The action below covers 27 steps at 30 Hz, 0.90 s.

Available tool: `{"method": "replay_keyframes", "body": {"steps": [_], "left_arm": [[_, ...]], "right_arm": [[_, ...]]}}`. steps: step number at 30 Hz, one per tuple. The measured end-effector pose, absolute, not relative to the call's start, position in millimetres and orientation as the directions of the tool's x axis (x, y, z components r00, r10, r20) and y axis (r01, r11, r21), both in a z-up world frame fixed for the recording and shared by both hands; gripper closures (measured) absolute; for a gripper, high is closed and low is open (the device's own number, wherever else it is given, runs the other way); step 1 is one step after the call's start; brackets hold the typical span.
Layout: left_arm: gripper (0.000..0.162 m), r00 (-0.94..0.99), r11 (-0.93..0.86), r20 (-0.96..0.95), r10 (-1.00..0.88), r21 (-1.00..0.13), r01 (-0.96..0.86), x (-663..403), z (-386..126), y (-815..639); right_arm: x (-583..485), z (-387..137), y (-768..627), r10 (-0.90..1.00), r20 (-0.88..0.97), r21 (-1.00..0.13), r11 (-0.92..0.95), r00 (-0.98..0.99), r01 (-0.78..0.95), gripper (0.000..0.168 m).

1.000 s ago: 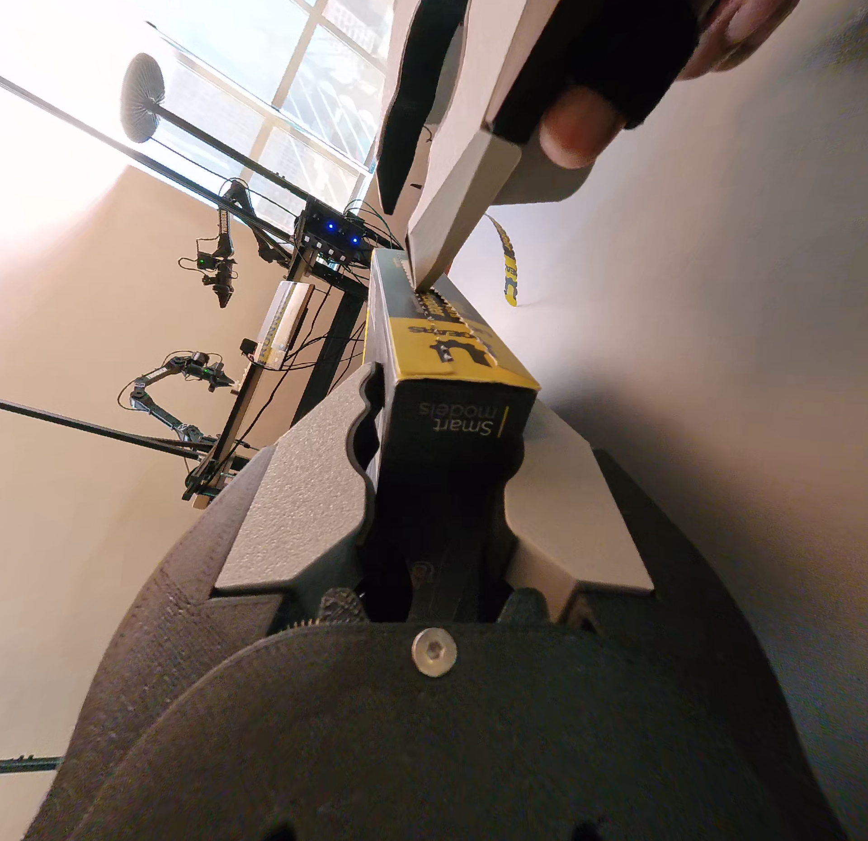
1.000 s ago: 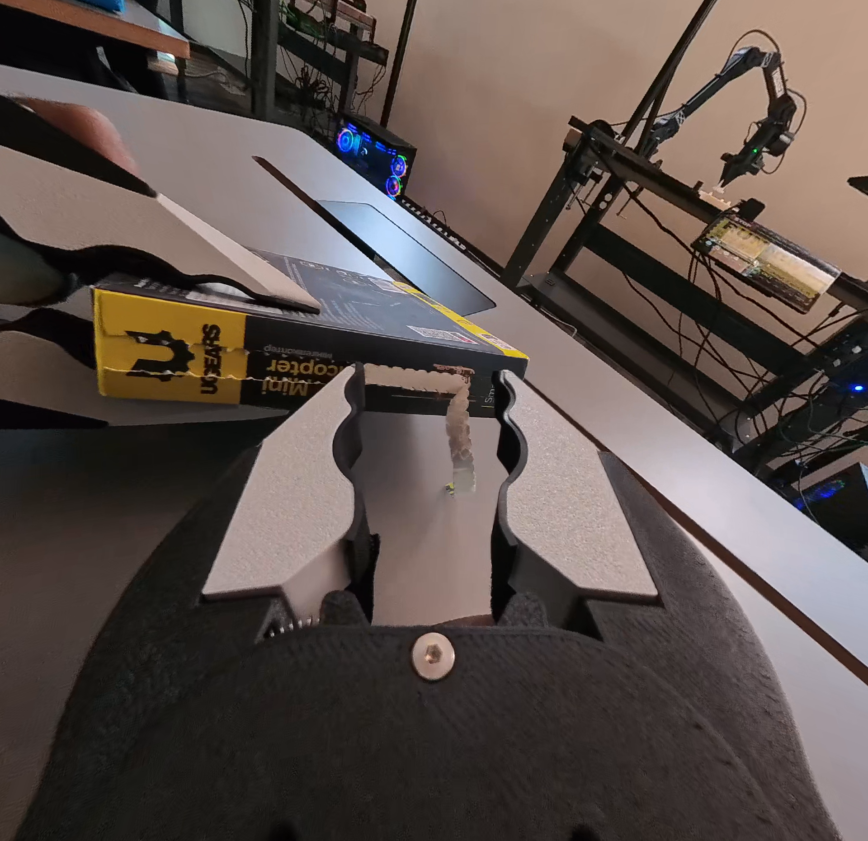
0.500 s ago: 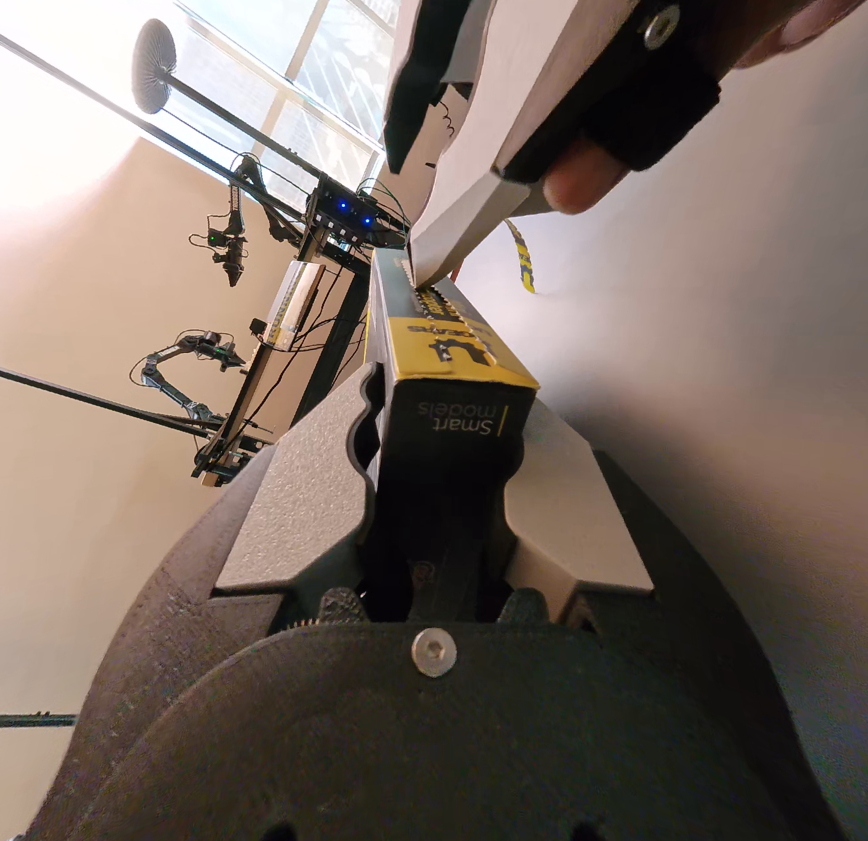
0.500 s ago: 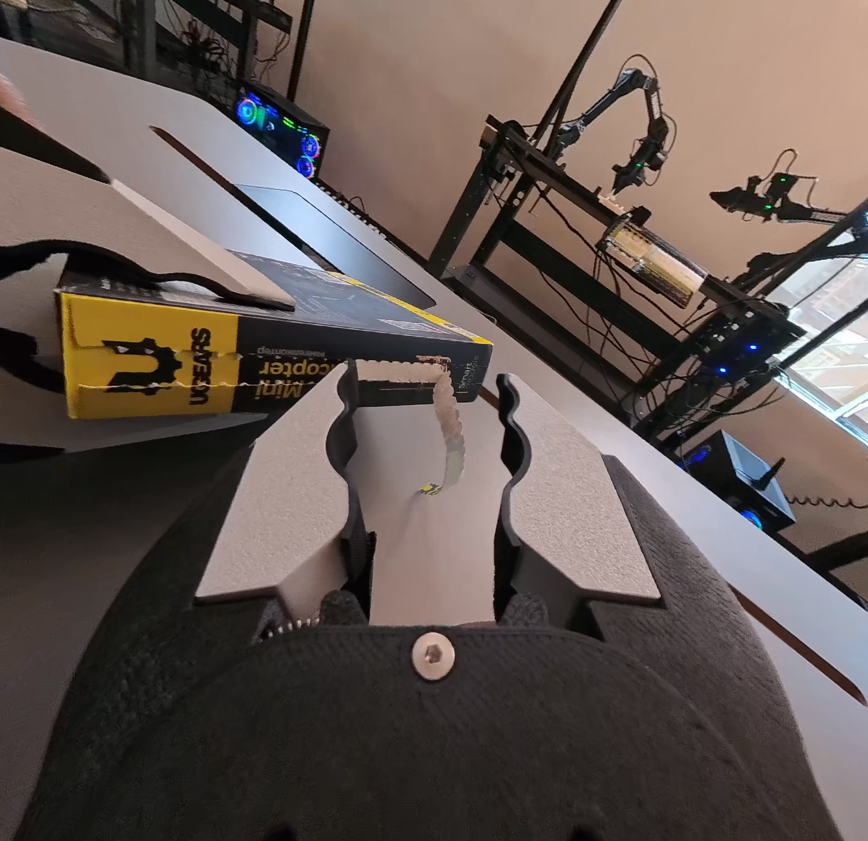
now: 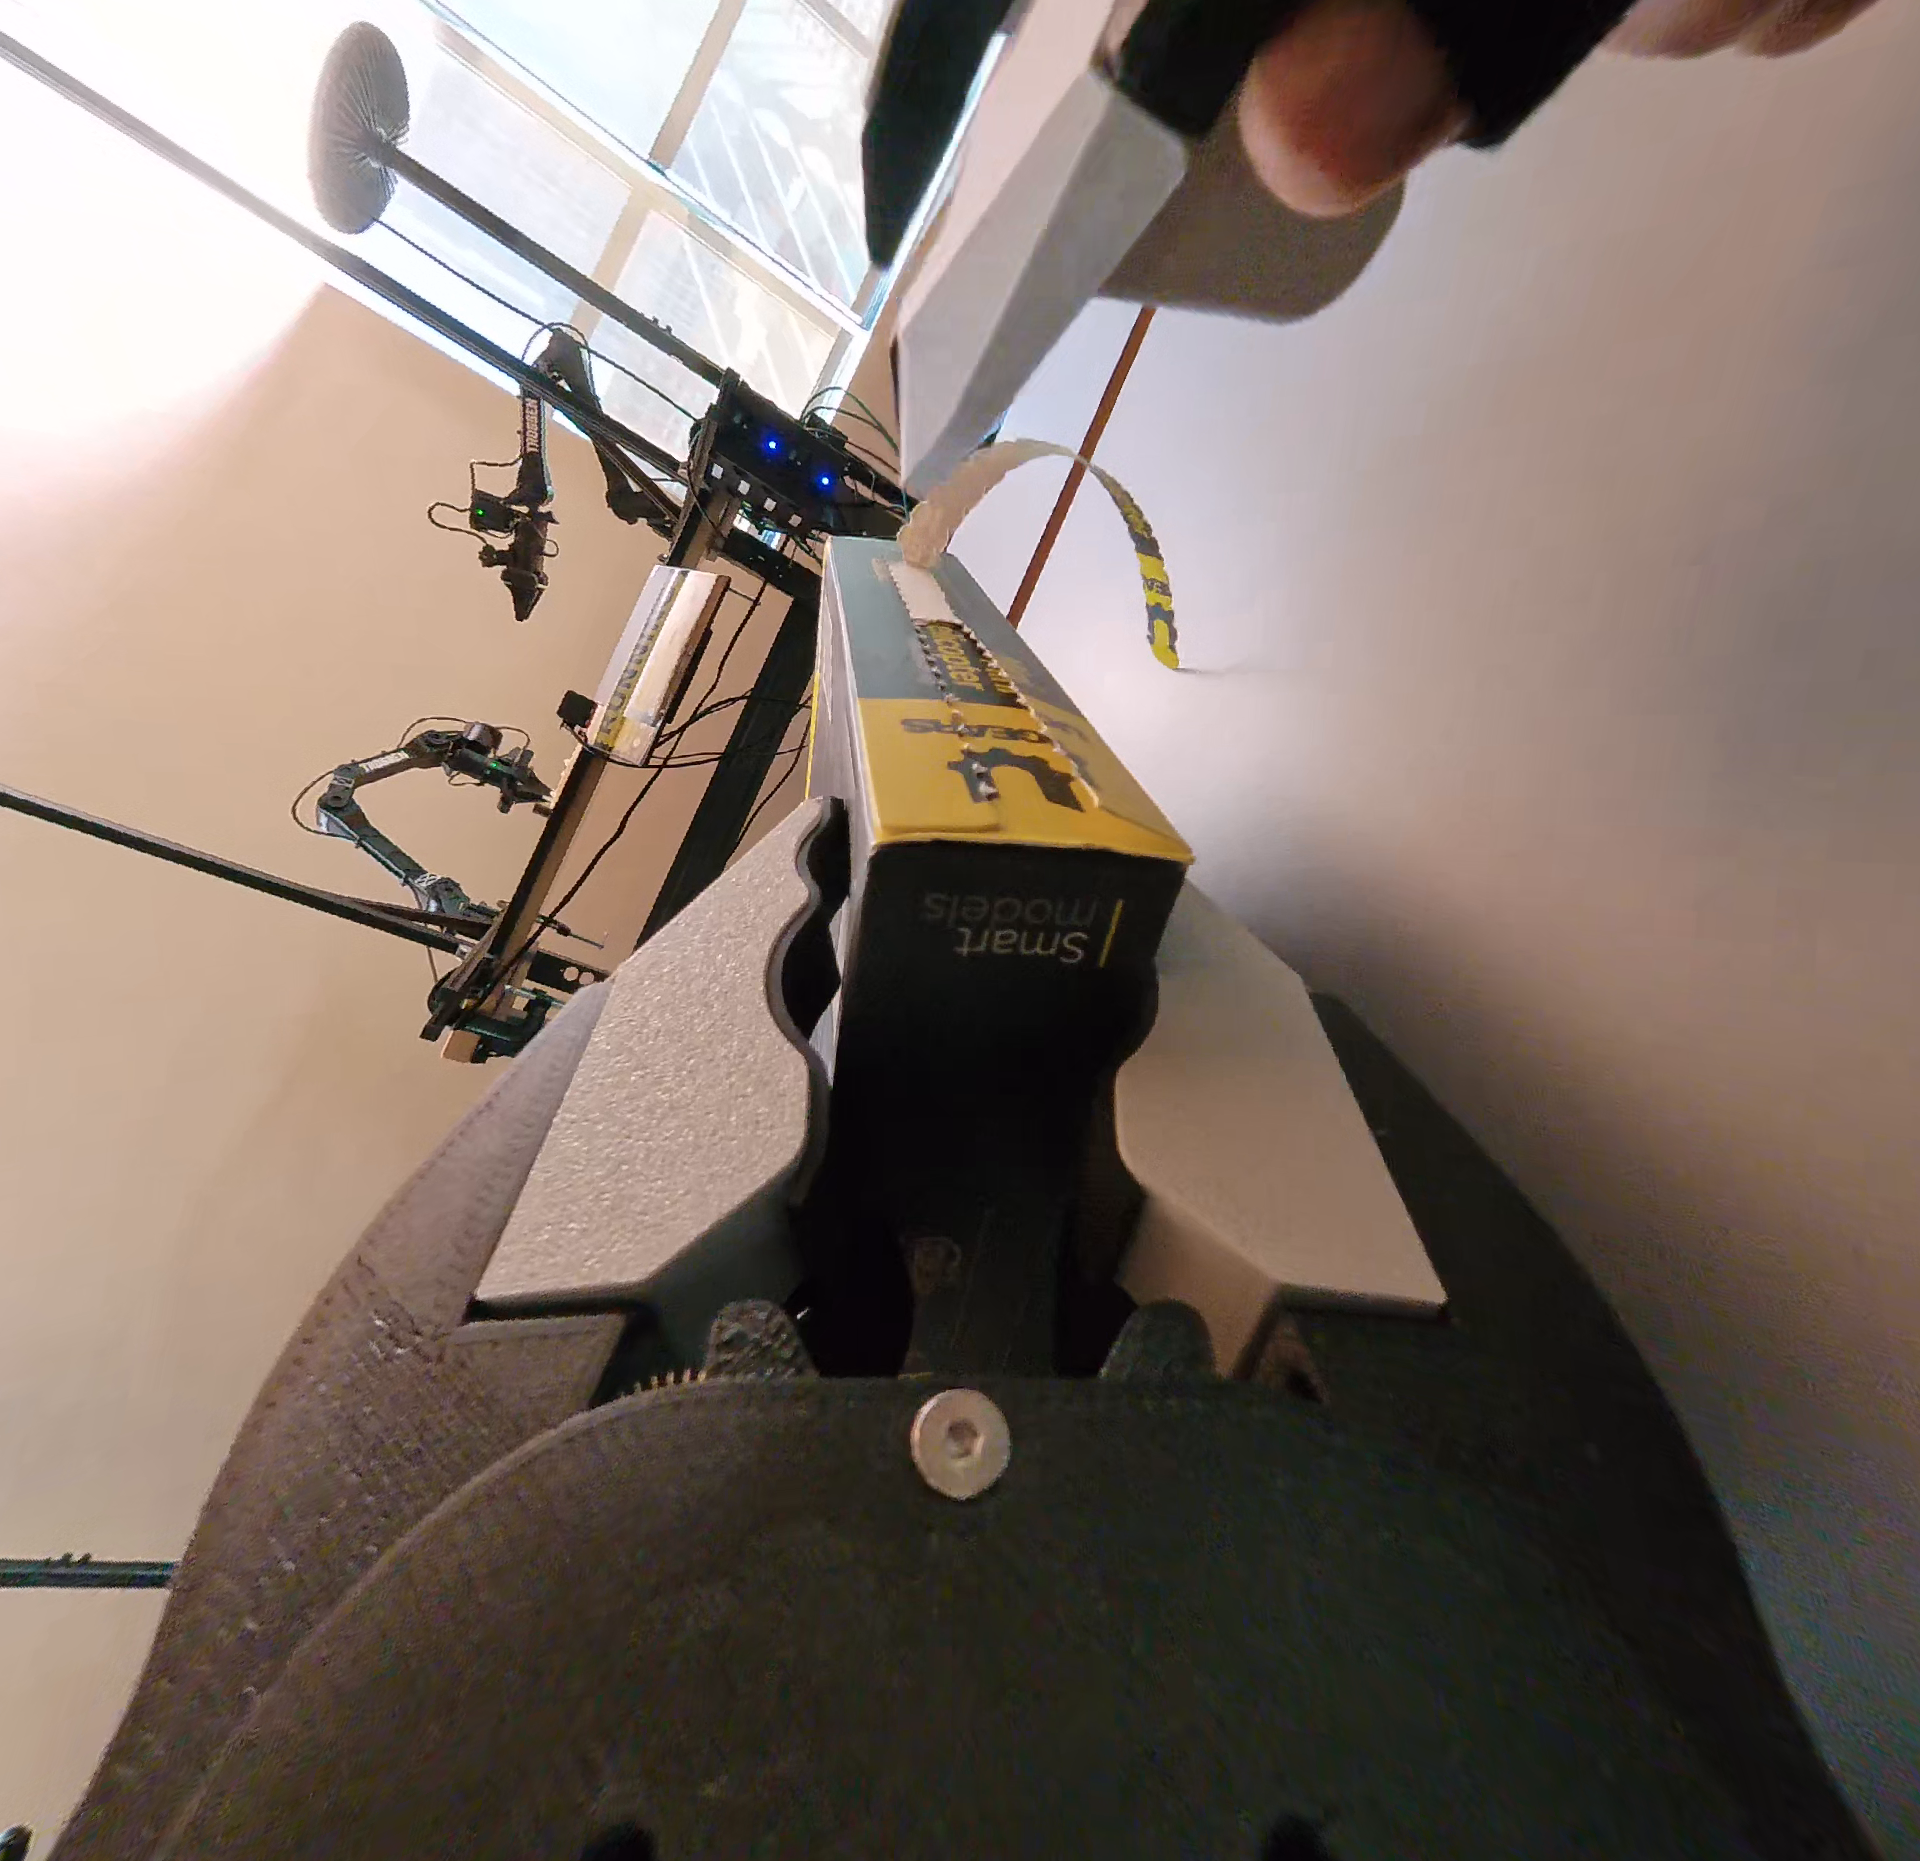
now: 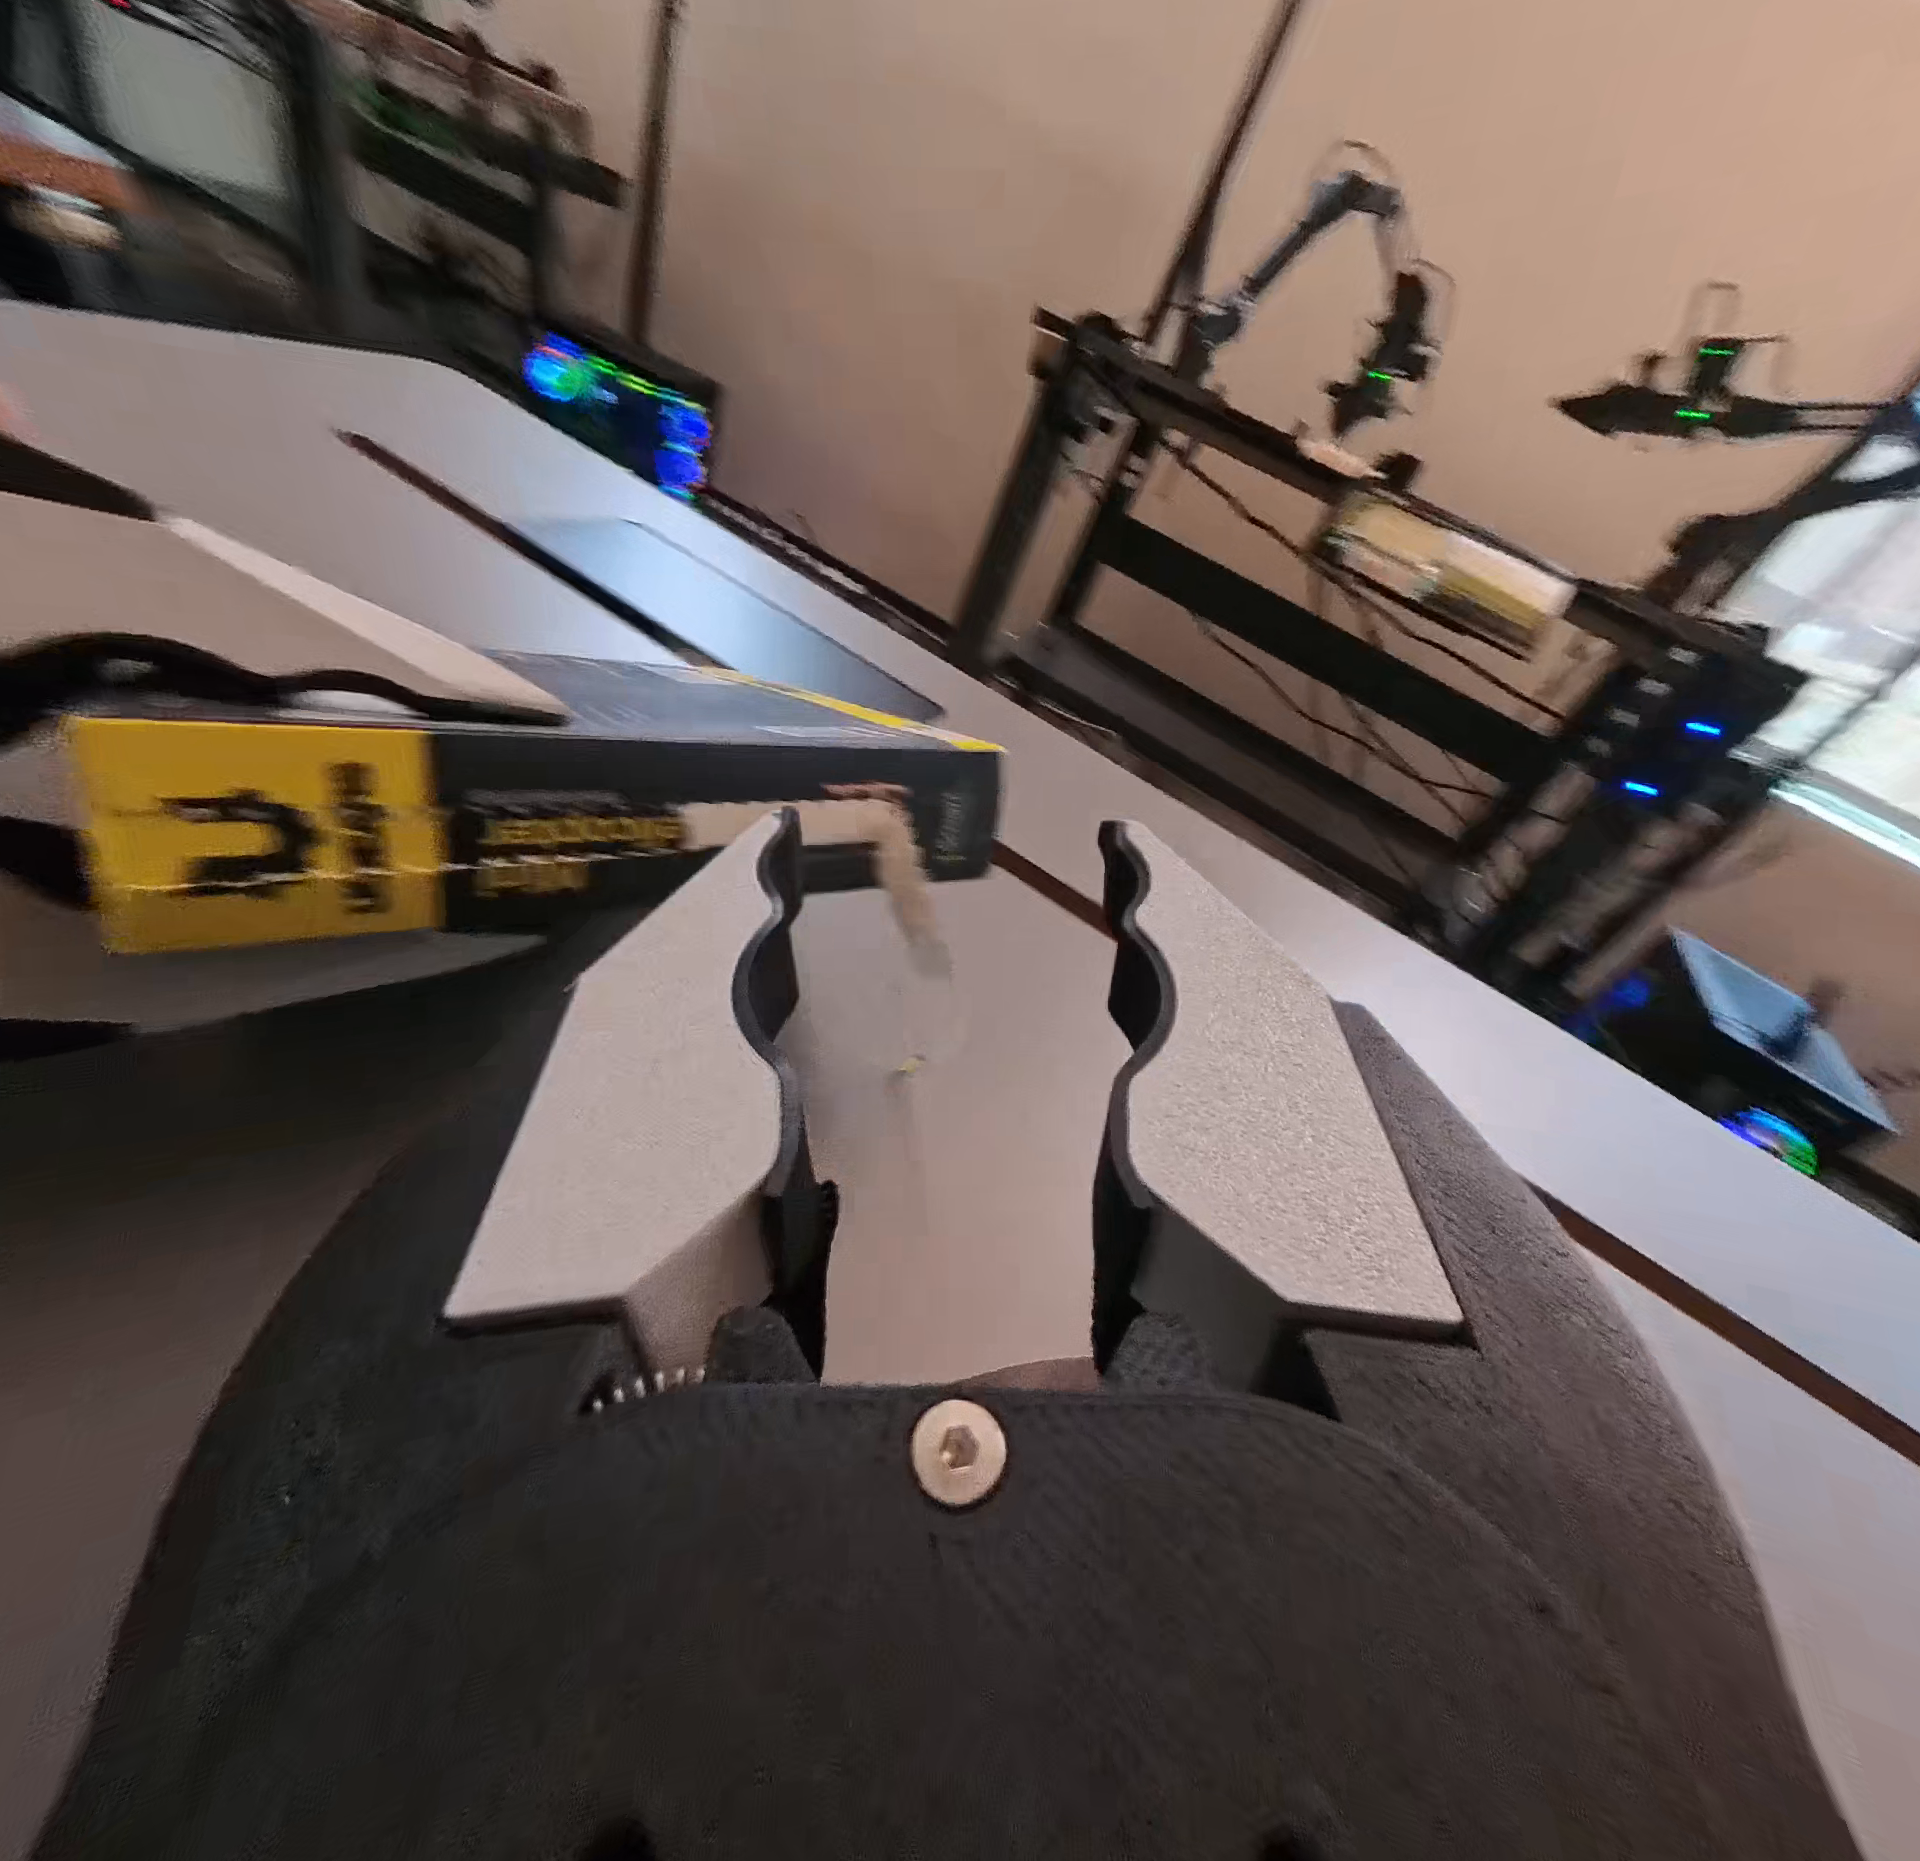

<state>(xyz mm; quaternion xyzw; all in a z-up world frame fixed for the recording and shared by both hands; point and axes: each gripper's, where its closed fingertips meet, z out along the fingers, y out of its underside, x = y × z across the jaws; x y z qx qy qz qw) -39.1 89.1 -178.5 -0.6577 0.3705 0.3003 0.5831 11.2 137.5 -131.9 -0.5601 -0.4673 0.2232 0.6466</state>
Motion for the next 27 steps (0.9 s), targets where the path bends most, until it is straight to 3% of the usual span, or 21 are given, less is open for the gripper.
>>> {"method": "replay_keyframes", "body": {"steps": [7,20,27], "left_arm": [[0.116,0.537,-0.035,-0.830,-0.150,-0.538,-0.842,-39.4,-180.4,87.4],[0.116,0.501,-0.016,-0.845,-0.186,-0.507,-0.862,-35.0,-185.8,84.9],[0.117,0.502,-0.023,-0.847,-0.174,-0.506,-0.862,-32.9,-184.0,87.6]], "right_arm": [[-6.5,-151.9,118.5,0.911,0.273,-0.948,0.201,0.308,0.245,0.103],[-11.6,-165.2,124.6,0.968,0.110,-0.964,0.049,0.224,0.260,0.098],[-8.1,-161.5,142.7,0.944,0.136,-0.965,0.057,0.301,0.257,0.077]]}}
